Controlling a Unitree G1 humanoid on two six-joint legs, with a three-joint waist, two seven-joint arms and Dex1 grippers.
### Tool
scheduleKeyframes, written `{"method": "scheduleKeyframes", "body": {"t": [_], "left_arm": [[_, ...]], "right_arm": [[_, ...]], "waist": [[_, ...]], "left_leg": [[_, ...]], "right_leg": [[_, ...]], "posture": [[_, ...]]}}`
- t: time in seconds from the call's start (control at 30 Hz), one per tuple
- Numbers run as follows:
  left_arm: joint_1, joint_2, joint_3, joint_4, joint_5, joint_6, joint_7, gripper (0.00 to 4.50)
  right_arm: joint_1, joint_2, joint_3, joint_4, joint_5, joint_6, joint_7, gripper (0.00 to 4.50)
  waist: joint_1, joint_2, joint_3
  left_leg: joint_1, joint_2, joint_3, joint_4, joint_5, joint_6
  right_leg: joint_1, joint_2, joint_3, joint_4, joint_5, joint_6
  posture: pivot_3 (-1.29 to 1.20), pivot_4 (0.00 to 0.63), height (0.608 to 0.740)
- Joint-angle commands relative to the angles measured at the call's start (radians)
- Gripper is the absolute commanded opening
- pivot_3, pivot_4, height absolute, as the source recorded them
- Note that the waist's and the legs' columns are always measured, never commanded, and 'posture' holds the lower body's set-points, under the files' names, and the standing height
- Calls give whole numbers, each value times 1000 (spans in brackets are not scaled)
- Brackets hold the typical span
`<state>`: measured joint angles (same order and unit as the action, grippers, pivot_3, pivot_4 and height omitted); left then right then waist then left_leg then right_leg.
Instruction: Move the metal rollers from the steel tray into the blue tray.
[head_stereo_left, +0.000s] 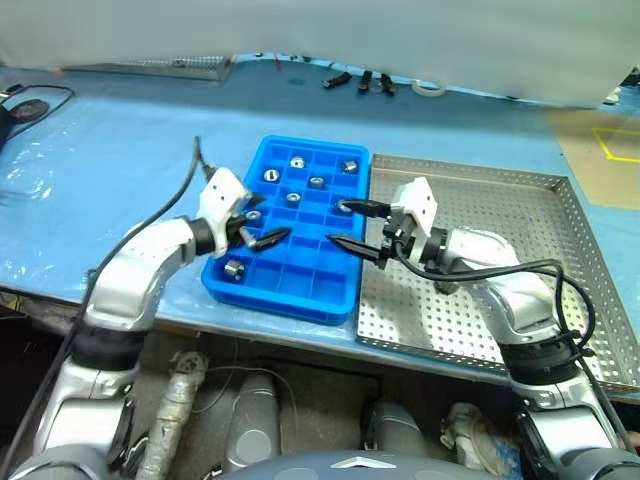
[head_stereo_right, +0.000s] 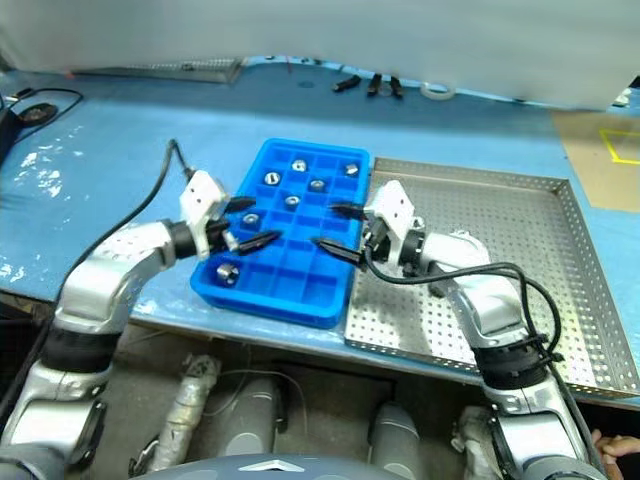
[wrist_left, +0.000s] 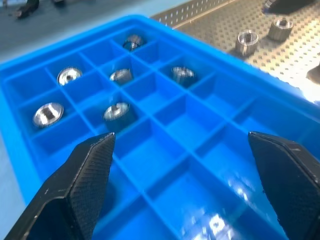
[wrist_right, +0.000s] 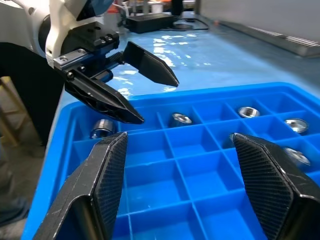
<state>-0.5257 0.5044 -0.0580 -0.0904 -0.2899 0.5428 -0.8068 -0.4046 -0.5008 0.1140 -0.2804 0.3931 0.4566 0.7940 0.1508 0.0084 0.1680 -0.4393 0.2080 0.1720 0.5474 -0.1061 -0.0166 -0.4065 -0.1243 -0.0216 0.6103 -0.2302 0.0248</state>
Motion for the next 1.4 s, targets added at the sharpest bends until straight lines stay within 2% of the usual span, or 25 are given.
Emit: {"method": "scheduleKeyframes", "body": {"t": [0.03,0.17,0.27,0.47,0.63,0.8,0.93,1.1,1.4], "left_arm": [[-123,-52,-69,149,37,-130,-63,4480],[-230,-120,-133,335,74,-258,-149,4480],[-315,-197,-186,497,102,-362,-228,4480],[-517,-377,-222,912,176,-583,-316,4480],[-609,-479,-222,1127,226,-701,-366,4480],[-654,-545,-206,1249,265,-757,-389,4480],[-667,-586,-214,1333,330,-767,-303,4480],[-666,-619,-203,1387,386,-734,-179,4480],[-629,-677,-176,1401,408,-706,-153,4480]], "right_arm": [[37,-14,-60,-108,7,24,-56,3578],[85,-29,-97,-186,13,65,-110,3578],[164,-49,-151,-283,13,105,-165,3578],[396,-34,-287,-488,-3,166,-315,3578],[583,14,-365,-624,-30,180,-420,3578],[715,66,-403,-712,-50,176,-490,3578],[797,103,-402,-751,-71,156,-525,3578],[840,123,-398,-754,-91,129,-538,3578],[867,124,-401,-714,-110,84,-530,3578]], "waist": [[-9,0,0],[-29,-1,0],[-52,-1,0],[-90,-1,-1],[-142,-1,-1],[-197,-2,-1],[-232,-2,-1],[-280,-2,-1],[-336,-2,-1]], "left_leg": [[0,0,0,0,0,0],[0,-1,1,0,0,0],[0,-1,1,0,0,1],[0,-1,3,2,-3,7],[1,-2,6,4,-6,11],[1,-2,7,6,-8,13],[0,-2,8,12,-10,17],[-2,-4,8,17,-14,21],[-5,-4,8,18,-15,23]], "right_leg": [[0,0,0,0,0,0],[0,0,1,-1,0,0],[0,0,2,-1,0,0],[0,0,10,-3,0,0],[0,-1,13,-4,0,1],[0,0,15,-5,1,2],[0,-1,14,-5,0,3],[1,-2,15,-6,-4,10],[2,-2,12,-10,-3,9]], "posture": [[-40,150,740],[-105,150,740],[-245,150,740],[-460,150,740],[-596,150,740],[-683,150,740],[-730,150,740],[-738,150,740],[-730,150,740]]}}
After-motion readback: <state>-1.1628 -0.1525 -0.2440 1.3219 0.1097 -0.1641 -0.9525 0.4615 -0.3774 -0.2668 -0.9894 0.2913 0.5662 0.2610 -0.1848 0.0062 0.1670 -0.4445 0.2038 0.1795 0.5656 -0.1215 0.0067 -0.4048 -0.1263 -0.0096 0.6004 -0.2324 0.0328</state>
